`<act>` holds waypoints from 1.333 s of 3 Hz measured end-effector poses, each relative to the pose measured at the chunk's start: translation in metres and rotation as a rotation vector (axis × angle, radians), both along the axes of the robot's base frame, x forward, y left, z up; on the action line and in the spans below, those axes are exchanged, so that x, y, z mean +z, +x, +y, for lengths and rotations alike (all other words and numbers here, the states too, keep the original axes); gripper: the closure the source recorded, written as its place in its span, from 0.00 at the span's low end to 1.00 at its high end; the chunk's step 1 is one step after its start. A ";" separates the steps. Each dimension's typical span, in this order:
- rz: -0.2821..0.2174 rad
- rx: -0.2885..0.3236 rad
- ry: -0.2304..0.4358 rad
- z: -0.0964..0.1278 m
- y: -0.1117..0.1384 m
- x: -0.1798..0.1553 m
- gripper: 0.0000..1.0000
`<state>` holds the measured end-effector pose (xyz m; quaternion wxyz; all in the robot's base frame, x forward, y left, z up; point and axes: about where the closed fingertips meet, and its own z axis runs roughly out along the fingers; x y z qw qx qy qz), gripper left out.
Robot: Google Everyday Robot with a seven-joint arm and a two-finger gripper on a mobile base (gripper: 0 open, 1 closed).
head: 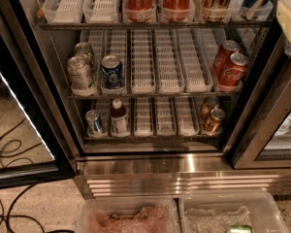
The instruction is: Pick redbull can from top shelf of fridge
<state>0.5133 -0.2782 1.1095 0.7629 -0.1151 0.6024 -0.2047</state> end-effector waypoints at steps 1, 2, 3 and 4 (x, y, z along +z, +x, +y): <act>0.061 0.050 -0.005 0.013 0.003 -0.014 1.00; 0.061 0.050 -0.005 0.013 0.003 -0.014 1.00; 0.070 0.093 -0.007 0.026 0.007 -0.018 1.00; 0.113 0.175 -0.001 0.050 0.015 -0.035 1.00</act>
Offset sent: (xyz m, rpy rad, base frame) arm 0.0028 0.0129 -0.0139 -0.0045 0.0600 0.0500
